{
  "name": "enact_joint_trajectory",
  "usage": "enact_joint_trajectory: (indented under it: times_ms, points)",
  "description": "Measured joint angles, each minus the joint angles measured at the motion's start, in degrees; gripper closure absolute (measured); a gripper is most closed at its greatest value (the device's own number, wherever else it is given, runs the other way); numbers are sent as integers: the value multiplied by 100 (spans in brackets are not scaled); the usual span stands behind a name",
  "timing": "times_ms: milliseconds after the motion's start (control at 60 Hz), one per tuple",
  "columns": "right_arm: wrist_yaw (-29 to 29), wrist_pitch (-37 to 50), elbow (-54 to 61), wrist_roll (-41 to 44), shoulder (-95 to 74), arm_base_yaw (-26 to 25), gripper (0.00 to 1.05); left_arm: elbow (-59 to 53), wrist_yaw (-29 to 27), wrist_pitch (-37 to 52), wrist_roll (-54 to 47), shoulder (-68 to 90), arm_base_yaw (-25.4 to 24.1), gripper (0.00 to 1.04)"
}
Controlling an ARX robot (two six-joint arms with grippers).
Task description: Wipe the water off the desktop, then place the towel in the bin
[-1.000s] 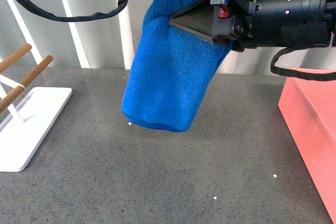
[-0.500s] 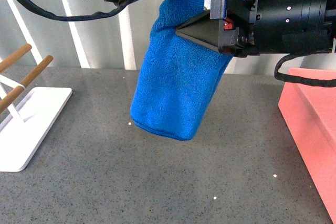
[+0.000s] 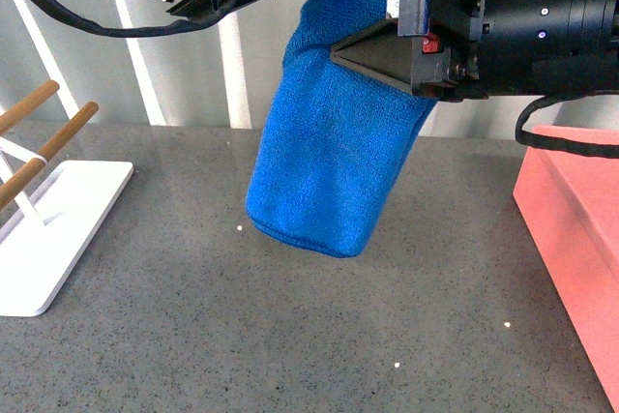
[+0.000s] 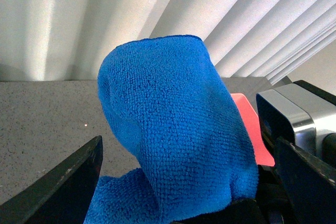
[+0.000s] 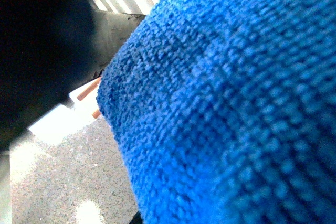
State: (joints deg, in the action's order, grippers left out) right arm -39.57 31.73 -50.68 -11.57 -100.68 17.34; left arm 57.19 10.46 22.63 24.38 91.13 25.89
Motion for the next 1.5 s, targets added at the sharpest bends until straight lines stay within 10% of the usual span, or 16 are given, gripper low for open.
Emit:
enact_joint_trajectory:
  times_ms: [183, 300, 417, 733, 1500]
  points:
    - [4, -72, 44, 76, 33, 0, 100, -9, -122, 26, -24, 0, 11, 7]
    - [0, -92, 48, 109, 35, 7, 100, -719, -2354, 1362, -1056, -212, 76, 24]
    - [-20, -111, 59, 129, 44, 4, 100, -1679, -3206, 2052, -1867, -809, -203, 42]
    - [-2, -192, 114, 205, 96, 2, 100, -3670, -2455, 2472, -2337, -2260, -1093, 101]
    - [31, -289, 162, 282, 203, -4, 100, -5364, -1078, 1443, -2396, -4999, -2503, 101]
